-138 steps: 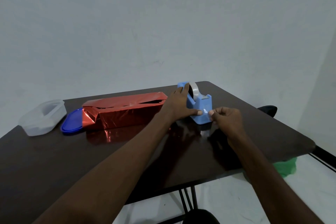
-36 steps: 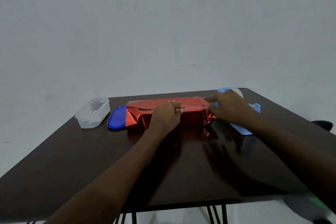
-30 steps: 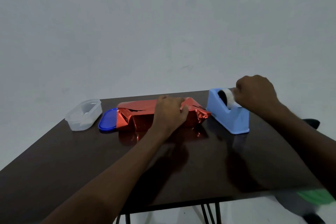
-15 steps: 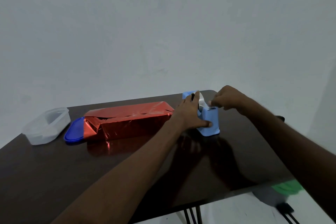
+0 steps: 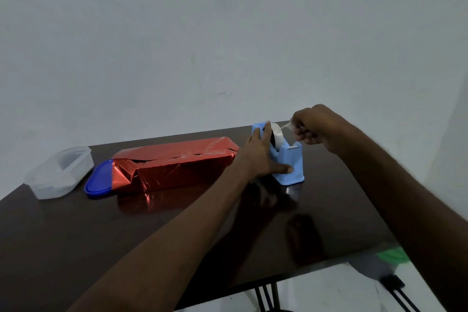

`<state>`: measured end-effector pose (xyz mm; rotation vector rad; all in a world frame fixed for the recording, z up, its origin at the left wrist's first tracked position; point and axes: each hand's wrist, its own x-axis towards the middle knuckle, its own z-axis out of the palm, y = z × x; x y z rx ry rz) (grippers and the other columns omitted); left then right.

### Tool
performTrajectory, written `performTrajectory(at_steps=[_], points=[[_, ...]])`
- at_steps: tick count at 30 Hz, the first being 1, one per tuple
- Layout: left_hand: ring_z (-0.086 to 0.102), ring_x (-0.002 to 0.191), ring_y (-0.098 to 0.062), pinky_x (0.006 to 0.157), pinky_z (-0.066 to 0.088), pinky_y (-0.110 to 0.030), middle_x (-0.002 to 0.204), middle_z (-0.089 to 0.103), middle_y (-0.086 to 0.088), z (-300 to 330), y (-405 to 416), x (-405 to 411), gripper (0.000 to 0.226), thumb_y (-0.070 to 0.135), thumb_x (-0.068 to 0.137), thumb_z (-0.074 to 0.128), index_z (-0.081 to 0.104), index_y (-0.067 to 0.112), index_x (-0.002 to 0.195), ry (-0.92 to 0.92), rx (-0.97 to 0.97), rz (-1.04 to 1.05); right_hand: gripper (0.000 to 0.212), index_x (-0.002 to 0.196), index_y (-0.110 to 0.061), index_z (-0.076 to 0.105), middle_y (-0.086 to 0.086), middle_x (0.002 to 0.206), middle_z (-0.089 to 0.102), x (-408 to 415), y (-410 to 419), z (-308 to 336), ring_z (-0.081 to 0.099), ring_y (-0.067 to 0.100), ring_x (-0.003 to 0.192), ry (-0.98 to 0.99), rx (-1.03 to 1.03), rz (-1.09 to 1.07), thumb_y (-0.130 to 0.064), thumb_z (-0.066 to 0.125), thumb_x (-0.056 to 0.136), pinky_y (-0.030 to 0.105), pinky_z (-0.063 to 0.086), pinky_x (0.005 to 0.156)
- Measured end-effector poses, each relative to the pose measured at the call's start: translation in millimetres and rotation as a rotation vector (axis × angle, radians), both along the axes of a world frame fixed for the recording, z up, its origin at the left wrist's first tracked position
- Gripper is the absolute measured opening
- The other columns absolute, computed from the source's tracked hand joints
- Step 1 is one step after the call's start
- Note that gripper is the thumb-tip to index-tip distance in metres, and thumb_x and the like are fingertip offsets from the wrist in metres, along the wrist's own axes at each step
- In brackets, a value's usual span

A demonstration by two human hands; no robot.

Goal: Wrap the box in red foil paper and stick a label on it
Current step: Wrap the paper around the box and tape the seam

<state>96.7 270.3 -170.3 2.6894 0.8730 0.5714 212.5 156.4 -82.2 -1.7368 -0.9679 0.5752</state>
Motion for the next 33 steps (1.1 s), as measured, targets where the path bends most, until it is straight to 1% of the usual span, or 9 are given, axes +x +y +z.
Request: performTrajectory(at_steps=[2, 6, 9, 12, 15, 20, 23, 28, 33], points=[[-0.006, 0.152, -0.027, 0.120, 0.022, -0.047, 0.164, -0.009, -0.008, 1.7, -1.9, -0.8, 0.132, 0.063, 0.070, 0.076, -0.015, 0.022, 0.155, -0.009, 0.010, -0.010, 0.016, 0.075, -0.008, 0.058, 0.006, 0.066, 0.056, -0.9, -10.6, -8.5, 0.054, 0.019, 0.062, 0.039, 0.007, 0.006, -0.006, 0.052, 0.089, 0.026, 0.041, 0.057], [-0.008, 0.152, -0.025, 0.121, 0.019, -0.046, 0.164, -0.011, -0.008, 1.2, -2.1, -0.2, 0.131, 0.065, 0.070, 0.075, -0.015, 0.020, 0.155, -0.002, 0.007, -0.013, 0.025, 0.074, -0.003, 0.062, 0.012, 0.069, 0.062, 1.7, -26.0, -49.9, 0.058, 0.020, 0.062, 0.153, 0.037, -0.089, -0.016, 0.062, 0.096, 0.027, 0.046, 0.058], [-0.004, 0.152, -0.027, 0.121, 0.019, -0.050, 0.164, -0.010, -0.011, -2.4, 1.8, 0.8, 0.134, 0.070, 0.067, 0.073, -0.016, 0.020, 0.155, 0.002, -0.005, 0.003, 0.036, 0.062, -0.004, 0.061, 0.011, 0.059, 0.060, -1.6, -29.1, -83.7, 0.051, 0.016, 0.050, 0.135, 0.135, -0.154, -0.014, 0.063, 0.096, 0.026, 0.044, 0.052], [-0.002, 0.152, -0.028, 0.121, 0.019, -0.049, 0.164, -0.010, -0.011, -4.4, 1.9, 1.1, 0.134, 0.070, 0.067, 0.073, -0.016, 0.020, 0.155, 0.006, 0.003, 0.015, 0.034, 0.063, -0.005, 0.063, 0.010, 0.061, 0.061, -9.2, -29.4, -104.4, 0.052, 0.015, 0.054, 0.054, 0.217, -0.212, -0.014, 0.062, 0.096, 0.026, 0.043, 0.055], [0.001, 0.152, -0.029, 0.120, 0.020, -0.049, 0.164, -0.008, -0.012, -5.1, 1.6, 1.0, 0.134, 0.071, 0.067, 0.072, -0.014, 0.020, 0.155, 0.006, 0.012, 0.019, 0.031, 0.066, -0.006, 0.064, 0.010, 0.065, 0.062, -14.3, -26.3, -115.2, 0.052, 0.015, 0.058, 0.057, 0.273, -0.257, -0.014, 0.062, 0.096, 0.027, 0.044, 0.055], [0.012, 0.150, -0.031, 0.119, 0.023, -0.045, 0.164, -0.002, -0.013, -8.2, -0.4, -0.5, 0.131, 0.072, 0.069, 0.071, -0.010, 0.017, 0.156, 0.005, 0.026, 0.034, 0.033, 0.063, -0.007, 0.062, 0.010, 0.064, 0.062, -17.4, -23.3, -119.1, 0.054, 0.017, 0.058, 0.071, 0.280, -0.287, -0.015, 0.063, 0.095, 0.035, 0.049, 0.061], [0.016, 0.149, -0.031, 0.119, 0.023, -0.044, 0.164, 0.003, -0.013, -9.8, -0.5, -1.4, 0.129, 0.073, 0.069, 0.069, -0.008, 0.016, 0.156, 0.007, 0.039, 0.045, 0.033, 0.064, -0.004, 0.063, 0.010, 0.064, 0.062, -19.1, -24.0, -118.0, 0.054, 0.017, 0.058, 0.063, 0.277, -0.295, -0.014, 0.063, 0.095, 0.036, 0.050, 0.062], [0.030, 0.143, -0.030, 0.114, 0.034, -0.045, 0.160, 0.018, -0.012, -9.6, -3.0, -2.8, 0.126, 0.073, 0.069, 0.069, -0.002, 0.017, 0.157, -0.011, 0.064, 0.039, 0.031, 0.069, -0.001, 0.065, 0.013, 0.067, 0.065, -18.2, -21.7, -119.1, 0.057, 0.021, 0.063, 0.051, 0.240, -0.324, -0.016, 0.063, 0.095, 0.044, 0.055, 0.068], [0.032, 0.142, -0.031, 0.113, 0.035, -0.046, 0.161, 0.018, -0.012, -7.7, -2.9, -2.9, 0.128, 0.075, 0.067, 0.068, -0.003, 0.018, 0.157, -0.008, 0.067, 0.055, 0.027, 0.070, -0.004, 0.065, 0.010, 0.070, 0.067, -17.9, -17.7, -121.4, 0.060, 0.021, 0.066, 0.007, 0.199, -0.373, -0.017, 0.066, 0.093, 0.041, 0.055, 0.068]])
